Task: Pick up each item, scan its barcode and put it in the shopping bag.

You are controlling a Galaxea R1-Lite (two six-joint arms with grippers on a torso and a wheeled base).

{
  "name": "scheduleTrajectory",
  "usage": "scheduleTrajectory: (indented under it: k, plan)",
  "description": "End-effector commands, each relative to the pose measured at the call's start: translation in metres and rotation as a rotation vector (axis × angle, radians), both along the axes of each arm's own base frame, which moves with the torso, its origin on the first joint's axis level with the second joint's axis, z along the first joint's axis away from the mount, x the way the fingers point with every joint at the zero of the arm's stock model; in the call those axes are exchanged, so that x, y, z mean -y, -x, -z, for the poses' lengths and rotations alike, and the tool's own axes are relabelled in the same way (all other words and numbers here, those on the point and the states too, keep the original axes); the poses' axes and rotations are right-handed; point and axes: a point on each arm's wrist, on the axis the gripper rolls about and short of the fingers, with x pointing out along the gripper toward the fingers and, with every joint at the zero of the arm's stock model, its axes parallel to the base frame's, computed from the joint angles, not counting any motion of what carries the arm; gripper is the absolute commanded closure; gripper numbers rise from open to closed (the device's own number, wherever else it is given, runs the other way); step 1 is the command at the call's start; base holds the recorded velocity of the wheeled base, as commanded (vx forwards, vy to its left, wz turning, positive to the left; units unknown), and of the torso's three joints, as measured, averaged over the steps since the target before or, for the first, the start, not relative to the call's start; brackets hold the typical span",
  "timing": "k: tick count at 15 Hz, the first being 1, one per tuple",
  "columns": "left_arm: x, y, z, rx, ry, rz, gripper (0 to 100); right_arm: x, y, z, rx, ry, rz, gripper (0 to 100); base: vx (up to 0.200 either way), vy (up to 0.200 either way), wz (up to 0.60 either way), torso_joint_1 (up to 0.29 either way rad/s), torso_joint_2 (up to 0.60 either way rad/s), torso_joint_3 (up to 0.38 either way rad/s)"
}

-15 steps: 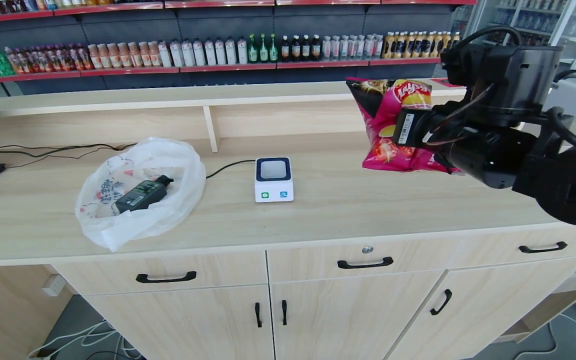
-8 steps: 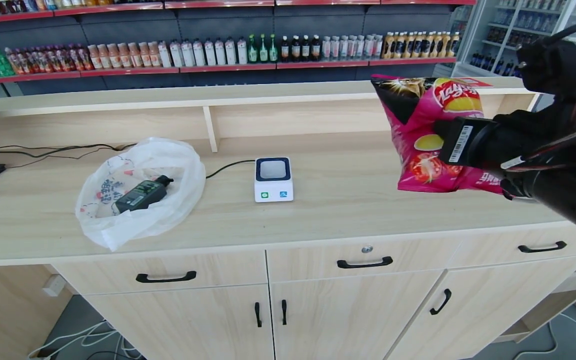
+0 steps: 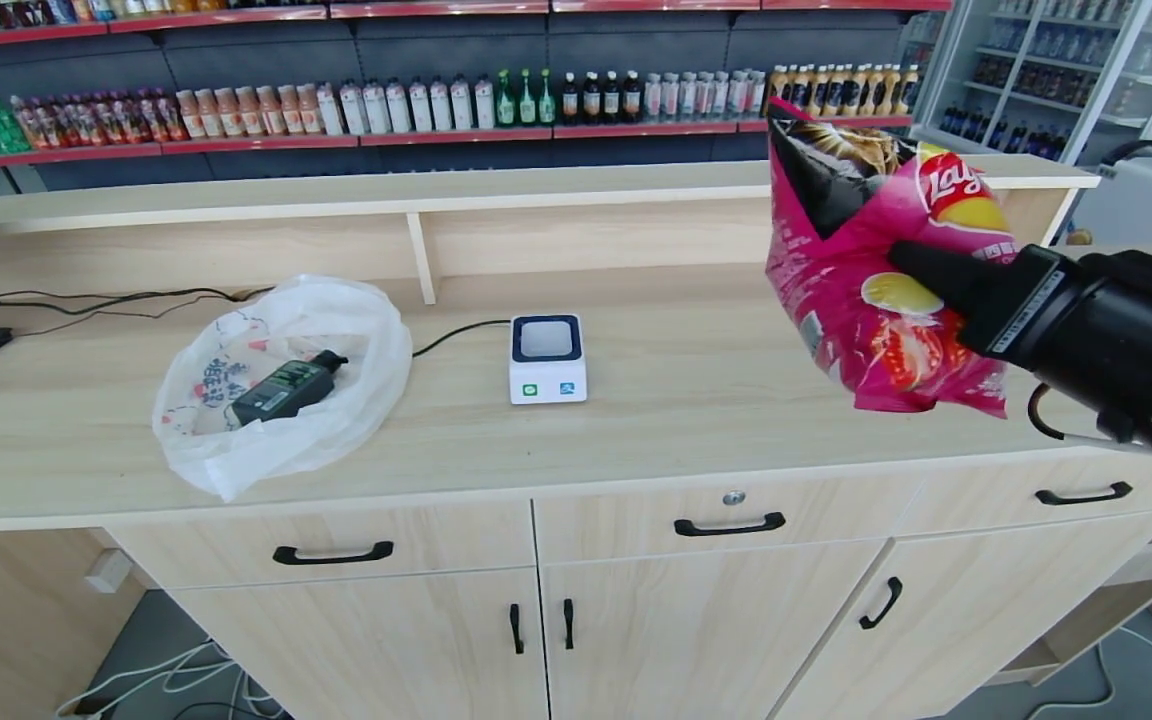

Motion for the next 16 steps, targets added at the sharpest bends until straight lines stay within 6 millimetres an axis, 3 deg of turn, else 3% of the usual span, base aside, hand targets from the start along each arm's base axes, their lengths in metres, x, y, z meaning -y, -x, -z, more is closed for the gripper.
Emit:
scheduleTrajectory:
  k: [1, 3, 7, 9, 12, 16]
  plan:
    - [0.0, 0.0, 0.0, 0.001, 0.0, -0.001, 0, 0.003, -0.008, 0.018, -0.008, 0.005, -0.019, 100, 0.0, 0.0, 0.0, 0.0, 0.0, 0.0]
    - [0.0, 0.0, 0.0, 0.001, 0.0, 0.001, 0, 0.02, -0.002, 0.024, -0.002, 0.025, 0.017, 100, 0.0, 0.0, 0.0, 0.0, 0.0, 0.0]
    - [0.0, 0.0, 0.0, 0.001, 0.0, -0.001, 0, 0.031, 0.015, 0.033, -0.025, 0.003, -0.084, 100, 0.0, 0.0, 0.0, 0.0, 0.0, 0.0]
    - [0.0, 0.0, 0.0, 0.001, 0.0, 0.001, 0, 0.03, 0.017, 0.037, -0.043, -0.001, -0.156, 100, 0.0, 0.0, 0.0, 0.0, 0.0, 0.0]
    - [0.0, 0.0, 0.0, 0.001, 0.0, -0.001, 0, 0.015, 0.019, 0.039, -0.085, -0.161, -0.295, 100, 0.0, 0.0, 0.0, 0.0, 0.0, 0.0]
    - [0.0, 0.0, 0.0, 0.001, 0.0, 0.001, 0, 0.002, 0.046, 0.064, -0.118, -0.351, -0.457, 100, 0.0, 0.0, 0.0, 0.0, 0.0, 0.0]
